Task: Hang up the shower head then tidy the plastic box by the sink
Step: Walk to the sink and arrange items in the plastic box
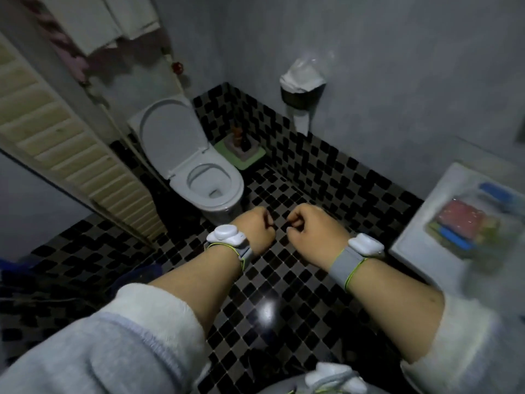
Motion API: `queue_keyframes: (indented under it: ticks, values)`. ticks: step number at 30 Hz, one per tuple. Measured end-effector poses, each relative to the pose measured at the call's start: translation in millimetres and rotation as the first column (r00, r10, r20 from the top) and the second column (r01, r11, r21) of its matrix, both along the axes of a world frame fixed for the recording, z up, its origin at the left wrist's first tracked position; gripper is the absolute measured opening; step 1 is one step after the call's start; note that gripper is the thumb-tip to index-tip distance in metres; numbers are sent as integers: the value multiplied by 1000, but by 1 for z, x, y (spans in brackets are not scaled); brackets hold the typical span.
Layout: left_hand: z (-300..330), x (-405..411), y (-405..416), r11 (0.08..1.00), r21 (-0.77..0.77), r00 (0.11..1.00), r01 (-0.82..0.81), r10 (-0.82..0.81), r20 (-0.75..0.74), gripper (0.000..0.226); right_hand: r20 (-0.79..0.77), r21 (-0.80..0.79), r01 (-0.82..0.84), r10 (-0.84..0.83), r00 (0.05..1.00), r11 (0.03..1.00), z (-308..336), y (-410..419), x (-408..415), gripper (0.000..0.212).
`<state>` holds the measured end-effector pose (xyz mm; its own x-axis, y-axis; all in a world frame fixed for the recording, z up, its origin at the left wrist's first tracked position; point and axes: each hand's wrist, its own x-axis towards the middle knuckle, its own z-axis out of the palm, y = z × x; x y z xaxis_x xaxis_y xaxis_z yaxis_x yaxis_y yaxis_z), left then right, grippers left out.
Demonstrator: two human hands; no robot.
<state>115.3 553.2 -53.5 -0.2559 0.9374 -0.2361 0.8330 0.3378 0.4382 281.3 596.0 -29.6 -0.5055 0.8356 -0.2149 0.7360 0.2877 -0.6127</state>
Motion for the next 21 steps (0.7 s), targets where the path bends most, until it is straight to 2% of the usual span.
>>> queue_keyframes:
  ticks: [5, 8, 13, 21]
  values:
    - [-1, 85, 36, 988, -65, 990, 141, -142, -15, 11, -12, -23, 115, -115, 993, 993, -1, 15, 80, 15]
    - [-3, 141, 55, 984, -87, 988, 152, -155, -17, 7, 2, -33, 146, -146, 989, 989, 2, 26, 137, 14]
    - [-1, 232, 86, 968, -104, 973, 229, -232, -11, 13, -16, -22, 234, -235, 972, 972, 3, 41, 232, 22]
    - [1, 333, 117, 943, -116, 950, 311, -312, 10, 24, -67, -43, 298, -300, 951, 954, -3, 61, 323, 20]
